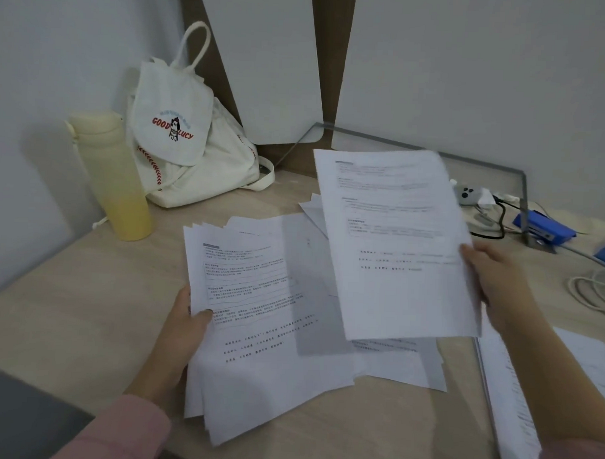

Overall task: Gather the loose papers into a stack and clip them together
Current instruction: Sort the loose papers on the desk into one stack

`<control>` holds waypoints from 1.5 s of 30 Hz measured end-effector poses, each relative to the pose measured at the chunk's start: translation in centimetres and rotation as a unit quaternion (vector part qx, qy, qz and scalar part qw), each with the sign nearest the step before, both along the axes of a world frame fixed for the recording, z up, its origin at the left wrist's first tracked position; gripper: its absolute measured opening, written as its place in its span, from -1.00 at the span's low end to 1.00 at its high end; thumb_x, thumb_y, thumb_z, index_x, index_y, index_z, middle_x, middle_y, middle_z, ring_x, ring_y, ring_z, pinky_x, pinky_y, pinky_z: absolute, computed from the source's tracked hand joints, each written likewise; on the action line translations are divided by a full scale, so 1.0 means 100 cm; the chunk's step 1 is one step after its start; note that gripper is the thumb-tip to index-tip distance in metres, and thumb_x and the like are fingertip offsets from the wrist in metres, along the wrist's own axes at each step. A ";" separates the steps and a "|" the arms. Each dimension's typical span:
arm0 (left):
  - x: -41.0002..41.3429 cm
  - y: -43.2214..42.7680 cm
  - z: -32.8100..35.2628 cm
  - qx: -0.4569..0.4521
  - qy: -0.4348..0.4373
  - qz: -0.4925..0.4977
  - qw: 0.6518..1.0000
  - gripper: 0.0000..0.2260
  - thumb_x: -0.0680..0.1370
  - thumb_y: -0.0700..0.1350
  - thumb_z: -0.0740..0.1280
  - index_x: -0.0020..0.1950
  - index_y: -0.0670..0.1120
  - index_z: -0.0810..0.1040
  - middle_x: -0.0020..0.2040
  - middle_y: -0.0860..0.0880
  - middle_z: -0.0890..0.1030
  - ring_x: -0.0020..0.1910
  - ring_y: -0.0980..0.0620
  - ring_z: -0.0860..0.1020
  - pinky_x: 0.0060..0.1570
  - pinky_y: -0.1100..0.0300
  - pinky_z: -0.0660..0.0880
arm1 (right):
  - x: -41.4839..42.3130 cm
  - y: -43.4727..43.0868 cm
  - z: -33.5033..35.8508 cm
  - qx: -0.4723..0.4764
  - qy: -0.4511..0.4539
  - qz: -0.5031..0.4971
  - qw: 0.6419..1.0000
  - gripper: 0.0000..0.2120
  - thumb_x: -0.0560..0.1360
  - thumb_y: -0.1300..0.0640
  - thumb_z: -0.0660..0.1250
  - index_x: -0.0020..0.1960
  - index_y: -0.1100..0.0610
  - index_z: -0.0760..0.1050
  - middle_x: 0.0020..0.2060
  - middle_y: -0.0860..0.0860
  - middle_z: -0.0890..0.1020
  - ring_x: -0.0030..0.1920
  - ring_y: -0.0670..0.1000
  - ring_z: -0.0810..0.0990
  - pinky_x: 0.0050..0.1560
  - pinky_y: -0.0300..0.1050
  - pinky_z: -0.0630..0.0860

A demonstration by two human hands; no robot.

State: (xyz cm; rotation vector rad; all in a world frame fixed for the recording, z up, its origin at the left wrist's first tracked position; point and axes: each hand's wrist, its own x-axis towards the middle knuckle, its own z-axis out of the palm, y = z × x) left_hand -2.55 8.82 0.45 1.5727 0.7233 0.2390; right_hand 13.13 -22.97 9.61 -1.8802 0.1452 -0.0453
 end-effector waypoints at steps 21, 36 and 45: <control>0.008 -0.017 -0.004 0.007 -0.011 -0.027 1.000 -0.52 0.54 -0.38 0.18 0.44 -0.15 0.23 0.32 -0.11 0.44 0.30 -0.09 0.41 0.20 0.13 0.36 | -0.023 0.078 -0.096 -0.297 -0.038 0.144 0.943 -0.69 0.54 0.17 0.23 0.27 0.17 0.45 0.19 0.18 0.48 0.13 0.09 0.46 0.07 -0.16 0.41; 0.012 -0.016 -0.005 0.008 0.009 -0.009 1.000 -0.61 0.56 -0.30 0.17 0.39 -0.15 0.29 0.29 -0.10 0.47 0.13 0.02 0.42 0.12 0.16 0.34 | 0.021 0.058 -0.097 -0.564 -0.086 0.162 0.805 -0.66 0.55 0.31 0.04 0.24 0.13 0.42 0.03 0.10 0.59 -0.01 0.12 0.56 -0.20 -0.13 0.36; 0.011 -0.021 -0.003 0.009 0.006 -0.006 1.000 -0.65 0.57 -0.29 0.17 0.35 -0.13 0.34 0.14 -0.03 0.48 0.11 0.01 0.44 0.09 0.17 0.34 | -0.015 0.075 -0.028 -0.262 -0.195 0.161 0.931 -0.74 0.60 0.17 0.10 0.14 0.03 0.53 -0.23 -0.09 0.58 -0.28 -0.02 0.51 -0.32 -0.15 0.46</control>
